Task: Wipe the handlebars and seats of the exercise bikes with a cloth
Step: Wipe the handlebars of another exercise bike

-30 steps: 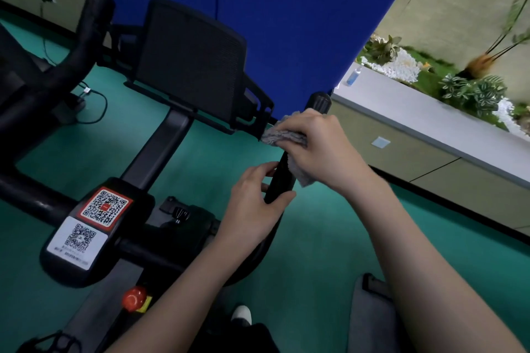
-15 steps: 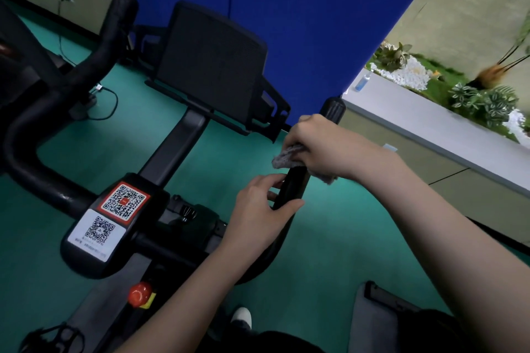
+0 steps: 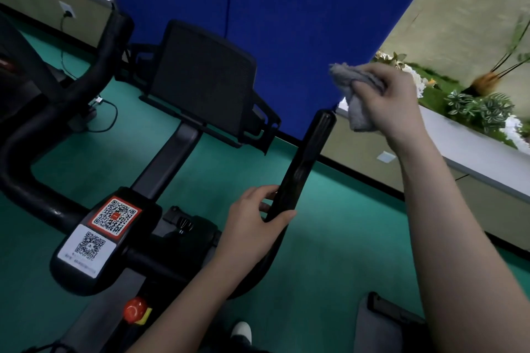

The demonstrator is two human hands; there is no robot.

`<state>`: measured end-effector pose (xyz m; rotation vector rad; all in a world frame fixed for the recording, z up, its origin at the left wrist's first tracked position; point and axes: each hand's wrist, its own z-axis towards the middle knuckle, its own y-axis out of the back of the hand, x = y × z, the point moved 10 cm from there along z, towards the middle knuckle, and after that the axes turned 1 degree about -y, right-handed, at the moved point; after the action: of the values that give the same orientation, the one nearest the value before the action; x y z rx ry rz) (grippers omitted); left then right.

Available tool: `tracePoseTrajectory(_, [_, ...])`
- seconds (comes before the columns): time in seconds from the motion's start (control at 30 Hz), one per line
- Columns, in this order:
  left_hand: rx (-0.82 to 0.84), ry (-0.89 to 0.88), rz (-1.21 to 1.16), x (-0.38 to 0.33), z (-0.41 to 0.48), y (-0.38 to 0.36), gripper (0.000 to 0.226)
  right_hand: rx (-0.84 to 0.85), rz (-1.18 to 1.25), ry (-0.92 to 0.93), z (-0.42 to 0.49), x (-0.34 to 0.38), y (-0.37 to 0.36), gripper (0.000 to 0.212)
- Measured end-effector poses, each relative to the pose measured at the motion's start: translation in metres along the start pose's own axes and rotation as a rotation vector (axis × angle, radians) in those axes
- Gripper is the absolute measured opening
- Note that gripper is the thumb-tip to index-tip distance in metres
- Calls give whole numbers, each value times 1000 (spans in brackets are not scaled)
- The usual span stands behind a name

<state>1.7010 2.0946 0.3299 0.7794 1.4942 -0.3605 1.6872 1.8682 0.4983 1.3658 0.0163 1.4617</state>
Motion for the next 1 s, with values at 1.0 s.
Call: tracePoseTrajectory(1.0, [13, -33, 66, 1, 3, 1, 44, 38, -7, -10, -40, -1, -29, 32])
